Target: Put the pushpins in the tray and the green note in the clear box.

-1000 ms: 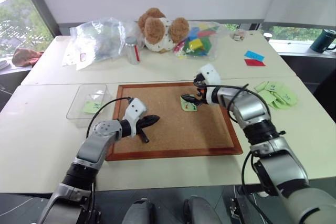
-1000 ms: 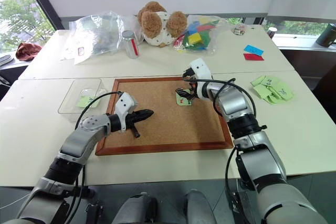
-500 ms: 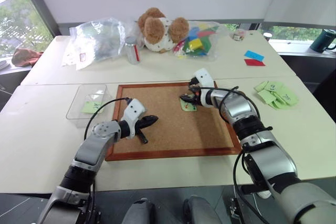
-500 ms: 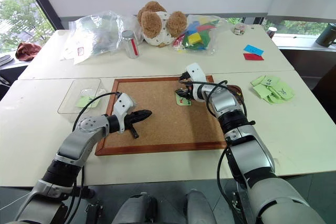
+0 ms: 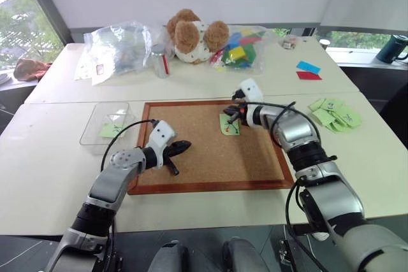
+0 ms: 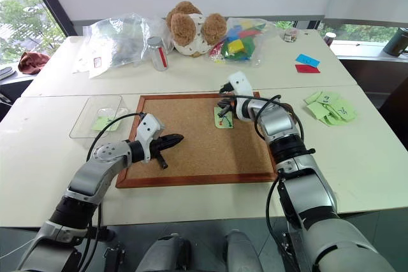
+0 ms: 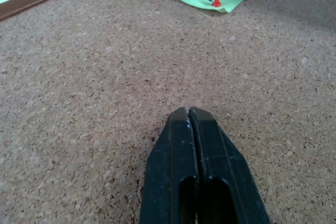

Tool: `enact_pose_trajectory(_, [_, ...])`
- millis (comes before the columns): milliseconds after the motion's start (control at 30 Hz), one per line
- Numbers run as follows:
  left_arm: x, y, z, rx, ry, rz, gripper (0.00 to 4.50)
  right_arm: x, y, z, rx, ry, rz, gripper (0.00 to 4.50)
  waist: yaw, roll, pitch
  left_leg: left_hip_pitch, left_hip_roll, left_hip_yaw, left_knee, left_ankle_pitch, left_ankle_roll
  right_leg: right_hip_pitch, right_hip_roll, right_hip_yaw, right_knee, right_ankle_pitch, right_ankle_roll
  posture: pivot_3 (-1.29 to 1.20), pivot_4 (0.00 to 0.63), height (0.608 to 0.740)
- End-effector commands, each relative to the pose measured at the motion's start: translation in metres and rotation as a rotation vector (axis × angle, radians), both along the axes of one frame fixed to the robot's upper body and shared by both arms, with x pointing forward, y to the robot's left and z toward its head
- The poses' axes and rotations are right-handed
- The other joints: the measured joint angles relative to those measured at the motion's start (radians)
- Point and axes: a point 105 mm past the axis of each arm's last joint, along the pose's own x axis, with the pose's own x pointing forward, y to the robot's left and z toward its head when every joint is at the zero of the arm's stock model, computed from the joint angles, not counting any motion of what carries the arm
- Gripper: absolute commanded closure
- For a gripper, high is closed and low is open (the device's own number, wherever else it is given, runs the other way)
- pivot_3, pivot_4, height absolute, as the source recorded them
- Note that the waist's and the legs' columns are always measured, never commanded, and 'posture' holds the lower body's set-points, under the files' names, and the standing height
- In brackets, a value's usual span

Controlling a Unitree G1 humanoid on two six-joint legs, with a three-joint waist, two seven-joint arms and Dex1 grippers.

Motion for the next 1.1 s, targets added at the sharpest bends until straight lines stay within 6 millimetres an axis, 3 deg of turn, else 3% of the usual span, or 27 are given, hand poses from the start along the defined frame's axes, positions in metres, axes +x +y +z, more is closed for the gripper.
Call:
enact_pose_trajectory(33, [-0.006, 0.003, -0.012, 0.016, 0.054, 0.006, 4.50, -0.004, -0.001, 0.043, 0.063, -0.096, 0.001, 4.48, -0.001, 0.000, 0.000, 0.000, 0.000, 0.000, 0.000, 0.000, 0.000, 0.000, 0.000, 0.000, 0.000, 0.000, 0.000, 0.00, 0.150, 0.740])
enact_pose_trajectory(167, [-0.009, 0.002, -0.020, 0.035, 0.073, -0.004, 4.50, -0.006, -0.012, 0.061, 0.081, -0.139, -0.048, 4.48, 0.000, 0.001, -0.001, 0.001, 0.000, 0.000, 0.000, -0.002, 0.003, 0.000, 0.000, 0.000, 0.000, 0.000, 0.000, 0.00, 0.150, 0.740])
enact_pose_trajectory(267, [-0.010, 0.002, -0.020, 0.031, 0.076, -0.001, 4.50, -0.001, -0.044, 0.068, 0.078, -0.176, -0.179, 4.48, 0.002, 0.001, -0.001, 0.001, 0.000, 0.000, 0.000, -0.002, 0.003, 0.000, 0.000, 0.000, 0.000, 0.000, 0.000, 0.00, 0.150, 0.740])
enact_pose_trajectory(400, [-0.011, 0.002, -0.021, 0.034, 0.075, -0.002, 4.50, 0.004, -0.101, 0.050, 0.038, -0.149, -0.379, 4.48, 0.005, 0.001, -0.001, 0.001, 0.000, 0.000, 0.000, -0.002, 0.003, 0.001, -0.001, 0.000, -0.001, 0.000, 0.000, 0.00, 0.150, 0.740])
enact_pose_trajectory(567, [-0.009, 0.005, -0.020, 0.042, 0.071, -0.004, 4.50, 0.002, -0.141, 0.021, 0.009, -0.075, -0.498, 4.48, 0.002, 0.002, -0.002, 0.001, 0.000, 0.000, 0.000, -0.003, 0.005, 0.001, 0.000, 0.000, -0.001, 0.000, 0.000, 0.00, 0.150, 0.740])
enact_pose_trajectory(767, [-0.009, 0.005, -0.019, 0.048, 0.066, -0.015, 4.50, -0.006, -0.149, -0.016, -0.033, 0.017, -0.506, 4.48, 0.000, 0.003, -0.002, 0.004, 0.000, 0.002, 0.000, -0.003, 0.006, 0.003, 0.000, 0.002, 0.000, 0.000, 0.000, 0.00, 0.150, 0.740])
enact_pose_trajectory(967, [-0.008, 0.001, -0.015, 0.034, 0.060, -0.021, 4.50, -0.009, -0.147, -0.026, 0.004, 0.046, -0.501, 4.48, 0.002, 0.003, -0.002, 0.004, 0.000, 0.002, 0.000, -0.003, 0.006, 0.004, 0.000, 0.002, 0.000, 0.000, 0.000, 0.00, 0.150, 0.740])
enact_pose_trajectory(1067, [-0.008, 0.001, -0.015, 0.028, 0.061, -0.023, 4.50, -0.010, -0.144, -0.022, 0.003, 0.042, -0.485, 3.66, 0.003, 0.003, -0.002, 0.004, 0.000, 0.002, 0.000, -0.003, 0.006, 0.004, 0.000, 0.002, 0.000, 0.000, 0.000, 0.00, 0.150, 0.740])
enact_pose_trajectory(1100, [-0.008, 0.002, -0.015, 0.027, 0.061, -0.023, 4.50, -0.010, -0.143, -0.020, 0.005, 0.039, -0.480, 3.15, 0.003, 0.003, -0.002, 0.004, 0.000, 0.002, 0.000, -0.003, 0.006, 0.004, 0.000, 0.002, 0.000, 0.000, 0.000, 0.00, 0.150, 0.740])
